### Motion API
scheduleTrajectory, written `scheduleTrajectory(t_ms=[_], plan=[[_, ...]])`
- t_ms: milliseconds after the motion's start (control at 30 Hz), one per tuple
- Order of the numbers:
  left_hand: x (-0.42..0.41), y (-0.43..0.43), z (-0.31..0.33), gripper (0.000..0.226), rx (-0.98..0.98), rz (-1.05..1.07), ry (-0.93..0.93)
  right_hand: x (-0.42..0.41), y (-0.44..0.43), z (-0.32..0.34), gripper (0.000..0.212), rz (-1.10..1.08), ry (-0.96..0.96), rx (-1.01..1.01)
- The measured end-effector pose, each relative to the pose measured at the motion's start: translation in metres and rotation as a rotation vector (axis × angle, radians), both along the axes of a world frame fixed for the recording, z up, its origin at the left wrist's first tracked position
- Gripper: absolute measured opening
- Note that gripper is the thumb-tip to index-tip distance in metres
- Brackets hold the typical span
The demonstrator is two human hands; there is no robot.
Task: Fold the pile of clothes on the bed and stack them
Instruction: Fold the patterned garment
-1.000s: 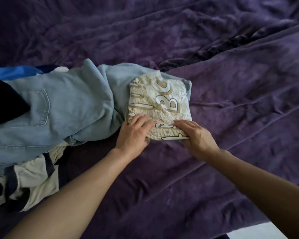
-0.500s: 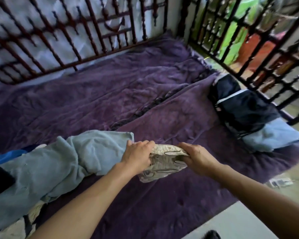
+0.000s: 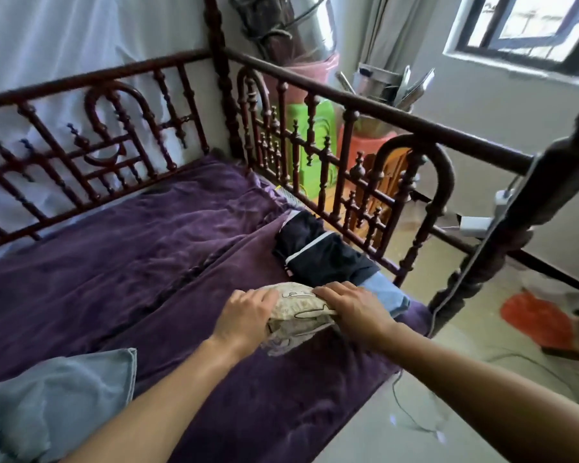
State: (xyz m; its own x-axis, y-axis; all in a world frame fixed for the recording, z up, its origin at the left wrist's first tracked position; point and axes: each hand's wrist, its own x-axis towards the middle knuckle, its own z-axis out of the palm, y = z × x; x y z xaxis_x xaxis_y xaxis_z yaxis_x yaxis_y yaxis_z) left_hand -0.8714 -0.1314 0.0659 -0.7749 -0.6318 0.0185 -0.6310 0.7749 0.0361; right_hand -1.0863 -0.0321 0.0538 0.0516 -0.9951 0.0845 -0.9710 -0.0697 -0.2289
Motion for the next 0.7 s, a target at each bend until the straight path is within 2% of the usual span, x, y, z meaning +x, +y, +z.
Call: scheduleTrajectory(t_ms=[167, 433, 533, 633, 700], plan=[[-0.055, -0.032, 0.008, 0.037, -0.021, 0.025, 0.010, -0.057, -0.033, 0.016, 0.046, 0.020, 0.049, -0.018], [-0.142, -0.114, -0.005, 0.046, 0.009, 0.149, 0.229, -0.145, -0.140, 0.034, 0.046, 0.077, 0.123, -0.061], [-0.179, -0.119, -0.032, 0.047, 0.026, 0.218, 0.297, -0.181, -0.167, 0.015, 0.050, 0.078, 0.148, -0.003], [-0.216, -0.094, -0.079, 0.053, 0.108, 0.257, 0.239, -0.213, -0.159, -0.030, 0.047, 0.063, 0.173, 0.058], [-0.237, -0.060, -0.114, 0.057, 0.212, 0.210, 0.181, -0.232, -0.133, -0.066, 0.047, 0.061, 0.161, 0.097]])
